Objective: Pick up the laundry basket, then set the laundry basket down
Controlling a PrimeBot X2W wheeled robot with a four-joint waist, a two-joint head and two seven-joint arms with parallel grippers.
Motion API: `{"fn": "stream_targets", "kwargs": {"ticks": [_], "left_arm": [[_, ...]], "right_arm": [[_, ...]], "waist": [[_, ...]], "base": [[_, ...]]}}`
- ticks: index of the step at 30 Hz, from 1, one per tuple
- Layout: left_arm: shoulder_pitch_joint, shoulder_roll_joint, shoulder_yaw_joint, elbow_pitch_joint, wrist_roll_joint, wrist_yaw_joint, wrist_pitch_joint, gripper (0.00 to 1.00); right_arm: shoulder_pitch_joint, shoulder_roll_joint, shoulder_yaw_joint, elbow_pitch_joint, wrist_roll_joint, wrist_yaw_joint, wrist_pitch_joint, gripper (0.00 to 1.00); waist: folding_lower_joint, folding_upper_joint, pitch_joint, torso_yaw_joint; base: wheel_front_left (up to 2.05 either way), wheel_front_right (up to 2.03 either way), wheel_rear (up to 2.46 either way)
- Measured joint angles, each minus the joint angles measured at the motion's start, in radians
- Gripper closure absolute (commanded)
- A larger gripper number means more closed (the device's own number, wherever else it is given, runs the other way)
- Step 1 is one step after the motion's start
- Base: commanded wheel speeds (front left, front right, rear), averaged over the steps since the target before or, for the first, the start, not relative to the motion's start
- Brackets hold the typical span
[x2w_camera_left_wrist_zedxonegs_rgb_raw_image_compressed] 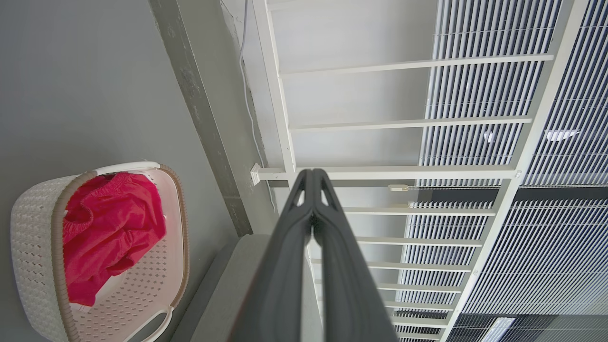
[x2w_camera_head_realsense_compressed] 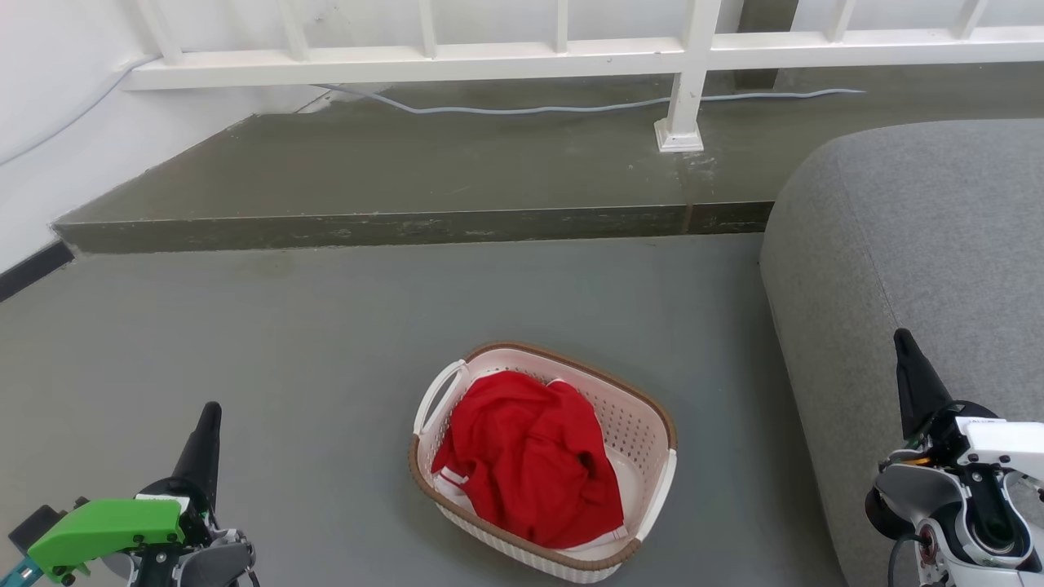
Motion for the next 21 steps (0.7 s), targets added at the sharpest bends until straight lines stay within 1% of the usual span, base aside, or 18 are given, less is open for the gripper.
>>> {"fn": "stream_targets", "kwargs": {"ticks": [21], "left_arm": [[0.000,0.000,0.000,0.000,0.000,0.000,0.000,1.00]], "right_arm": [[0.000,0.000,0.000,0.000,0.000,0.000,0.000,1.00]], "waist": [[0.0000,0.0000,0.000,0.000]], "base": [[0.00,0.00,0.00]]}}
